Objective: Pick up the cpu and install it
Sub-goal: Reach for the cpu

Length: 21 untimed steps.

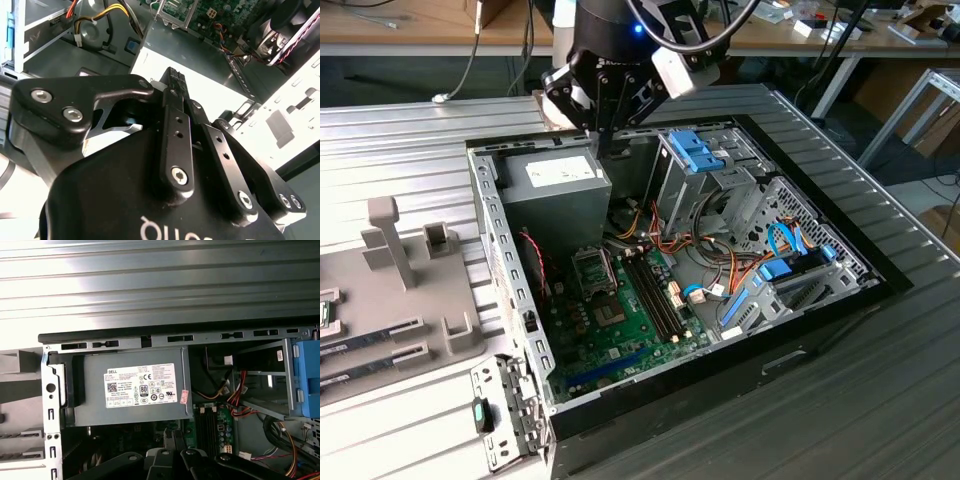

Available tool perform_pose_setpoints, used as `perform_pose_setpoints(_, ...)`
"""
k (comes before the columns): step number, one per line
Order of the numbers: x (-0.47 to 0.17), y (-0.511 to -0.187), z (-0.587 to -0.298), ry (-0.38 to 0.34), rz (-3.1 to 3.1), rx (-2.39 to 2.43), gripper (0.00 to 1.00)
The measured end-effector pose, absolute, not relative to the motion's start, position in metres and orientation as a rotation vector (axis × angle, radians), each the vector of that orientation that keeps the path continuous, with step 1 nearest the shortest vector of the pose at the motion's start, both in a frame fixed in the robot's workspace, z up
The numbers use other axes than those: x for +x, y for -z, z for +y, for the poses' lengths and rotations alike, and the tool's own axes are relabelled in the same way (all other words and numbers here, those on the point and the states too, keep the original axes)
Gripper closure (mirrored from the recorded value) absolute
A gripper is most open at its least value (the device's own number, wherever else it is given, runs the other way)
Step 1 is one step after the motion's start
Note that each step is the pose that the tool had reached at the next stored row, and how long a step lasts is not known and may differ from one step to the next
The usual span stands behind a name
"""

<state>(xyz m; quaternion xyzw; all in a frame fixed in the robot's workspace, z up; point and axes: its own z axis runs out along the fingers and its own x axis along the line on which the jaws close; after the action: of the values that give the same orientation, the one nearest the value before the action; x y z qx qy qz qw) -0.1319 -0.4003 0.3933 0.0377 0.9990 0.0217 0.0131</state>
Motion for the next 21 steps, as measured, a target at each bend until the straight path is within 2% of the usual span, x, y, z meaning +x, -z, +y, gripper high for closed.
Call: perform_pose_setpoints(21, -0.1402, -0.3933, -0.4003, -0.068, 3.113, 0.117, 0.89)
